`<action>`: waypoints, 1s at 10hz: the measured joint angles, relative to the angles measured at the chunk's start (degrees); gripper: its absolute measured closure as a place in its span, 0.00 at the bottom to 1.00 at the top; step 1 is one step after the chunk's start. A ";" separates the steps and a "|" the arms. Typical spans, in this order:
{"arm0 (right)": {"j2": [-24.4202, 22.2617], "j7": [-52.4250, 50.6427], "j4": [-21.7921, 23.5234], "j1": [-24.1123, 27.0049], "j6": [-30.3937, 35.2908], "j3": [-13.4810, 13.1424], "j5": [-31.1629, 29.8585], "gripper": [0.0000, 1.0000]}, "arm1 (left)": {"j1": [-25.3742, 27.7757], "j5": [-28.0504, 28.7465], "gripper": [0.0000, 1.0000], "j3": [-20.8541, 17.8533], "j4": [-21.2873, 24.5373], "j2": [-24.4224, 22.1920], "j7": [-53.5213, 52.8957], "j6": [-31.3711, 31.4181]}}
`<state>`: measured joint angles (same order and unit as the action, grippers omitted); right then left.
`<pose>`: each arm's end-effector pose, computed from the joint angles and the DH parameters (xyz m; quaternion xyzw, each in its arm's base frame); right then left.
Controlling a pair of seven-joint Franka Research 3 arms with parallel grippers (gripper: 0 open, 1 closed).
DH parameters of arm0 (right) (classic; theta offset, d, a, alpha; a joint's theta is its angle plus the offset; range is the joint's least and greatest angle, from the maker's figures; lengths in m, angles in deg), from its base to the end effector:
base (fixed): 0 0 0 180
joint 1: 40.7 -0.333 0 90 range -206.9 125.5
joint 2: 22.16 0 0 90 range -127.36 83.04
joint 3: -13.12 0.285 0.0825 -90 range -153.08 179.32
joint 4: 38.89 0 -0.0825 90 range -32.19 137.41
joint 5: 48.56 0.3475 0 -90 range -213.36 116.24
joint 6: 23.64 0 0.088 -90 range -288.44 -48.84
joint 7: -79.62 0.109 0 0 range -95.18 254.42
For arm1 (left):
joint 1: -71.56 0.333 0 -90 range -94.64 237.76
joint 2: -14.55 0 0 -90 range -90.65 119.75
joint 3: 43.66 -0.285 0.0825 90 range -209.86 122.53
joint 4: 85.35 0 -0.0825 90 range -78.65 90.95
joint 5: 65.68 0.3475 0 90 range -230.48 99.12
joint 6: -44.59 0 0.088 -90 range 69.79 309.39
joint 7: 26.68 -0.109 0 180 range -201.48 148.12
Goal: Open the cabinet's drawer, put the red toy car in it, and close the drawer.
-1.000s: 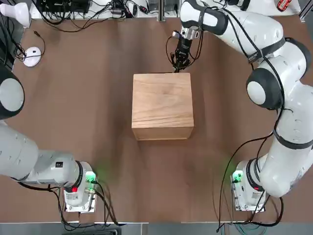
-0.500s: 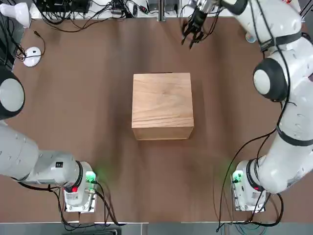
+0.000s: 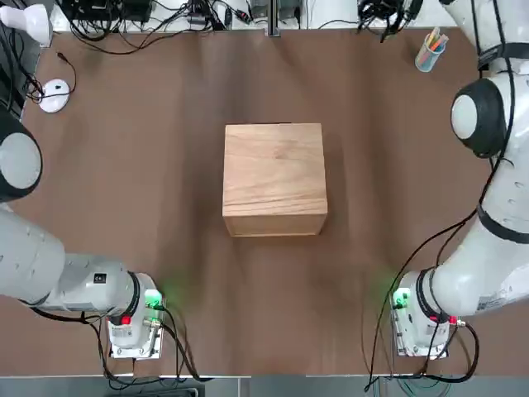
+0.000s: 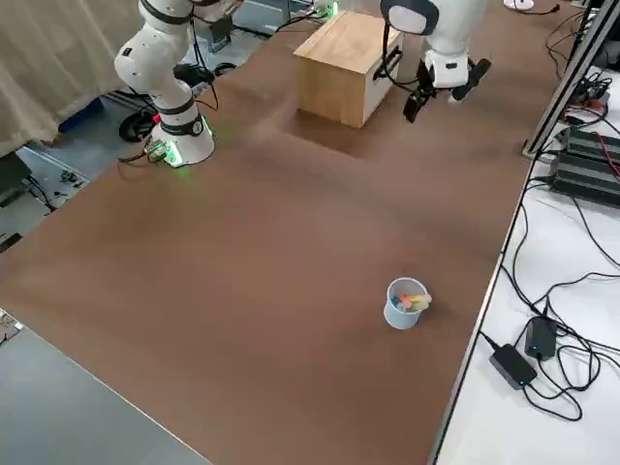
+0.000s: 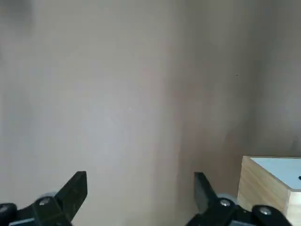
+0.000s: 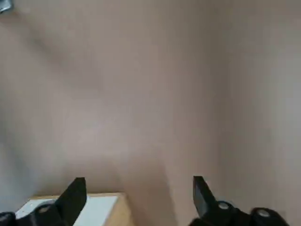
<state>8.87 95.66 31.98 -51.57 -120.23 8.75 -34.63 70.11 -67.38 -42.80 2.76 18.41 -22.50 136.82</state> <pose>0.6442 0.1082 0.4297 -0.9892 0.0975 0.0642 0.0891 0.5396 -0.0246 0.5738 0.9997 0.0169 0.0014 0.0154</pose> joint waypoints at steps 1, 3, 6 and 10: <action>-1.62 -1.90 -0.11 1.13 0.55 -0.02 -3.11 0.00 | -0.02 0.00 0.00 0.02 -0.01 0.00 0.00 0.00; -5.14 -7.73 -0.19 5.04 1.94 -0.08 -4.25 0.00 | -0.04 0.00 0.00 0.04 -0.02 0.00 0.00 0.00; -9.95 -9.28 -0.29 9.18 5.72 -0.09 -5.33 0.00 | -0.07 0.00 0.00 0.11 -0.05 0.00 0.00 0.00; -14.99 -13.19 -0.32 9.74 9.01 -0.02 -8.52 0.00 | 0.01 0.00 0.00 0.09 -0.06 0.00 -0.98 0.00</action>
<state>-6.12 82.48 31.66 -41.84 -111.22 8.73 -43.15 70.12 -67.38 -42.71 2.69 18.41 -23.48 136.81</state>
